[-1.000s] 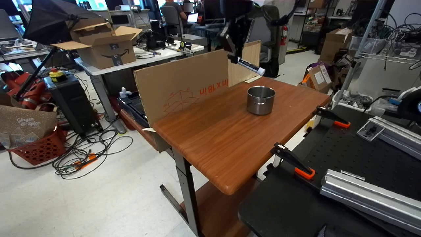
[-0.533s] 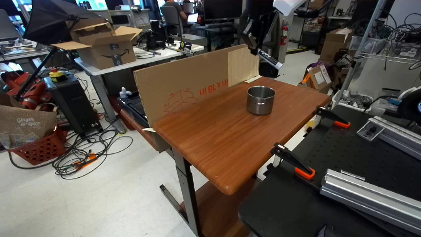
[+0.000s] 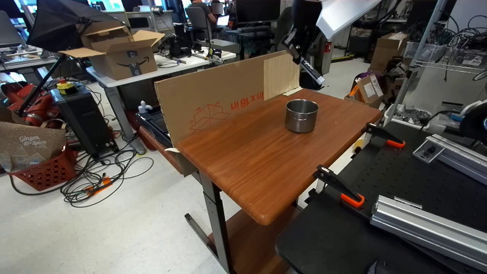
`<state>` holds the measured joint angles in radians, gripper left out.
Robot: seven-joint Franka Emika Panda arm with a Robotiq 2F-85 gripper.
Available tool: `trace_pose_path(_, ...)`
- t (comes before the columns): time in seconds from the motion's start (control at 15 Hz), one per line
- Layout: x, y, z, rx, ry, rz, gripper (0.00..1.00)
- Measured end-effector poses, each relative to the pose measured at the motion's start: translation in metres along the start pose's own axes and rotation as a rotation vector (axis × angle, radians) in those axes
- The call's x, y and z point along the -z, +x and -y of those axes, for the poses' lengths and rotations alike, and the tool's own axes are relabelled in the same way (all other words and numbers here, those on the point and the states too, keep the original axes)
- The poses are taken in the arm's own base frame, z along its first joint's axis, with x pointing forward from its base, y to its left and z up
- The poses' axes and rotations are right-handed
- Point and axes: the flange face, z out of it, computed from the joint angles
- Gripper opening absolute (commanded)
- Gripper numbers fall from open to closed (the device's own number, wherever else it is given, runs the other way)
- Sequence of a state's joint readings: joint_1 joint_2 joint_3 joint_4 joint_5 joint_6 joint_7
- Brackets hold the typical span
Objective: Pick the marker and put it in the pot
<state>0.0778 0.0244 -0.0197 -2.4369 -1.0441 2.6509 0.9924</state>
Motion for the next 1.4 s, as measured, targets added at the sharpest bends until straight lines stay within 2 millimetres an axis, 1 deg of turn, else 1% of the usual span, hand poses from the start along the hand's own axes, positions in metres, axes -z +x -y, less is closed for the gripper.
trace_pose_path(0.33,-0.010,-0.007,0.005,-0.079,-0.005,-0.052,0.05)
trace_pose_path(0.73,-0.035,-0.018,0.012,-0.140,0.000,-0.061,0.05)
trace_pose_path(1.0,-0.048,-0.019,0.017,-0.166,0.001,-0.078,0.05)
trace_pose_path(1.4,-0.059,-0.019,0.027,-0.202,0.016,-0.121,0.05)
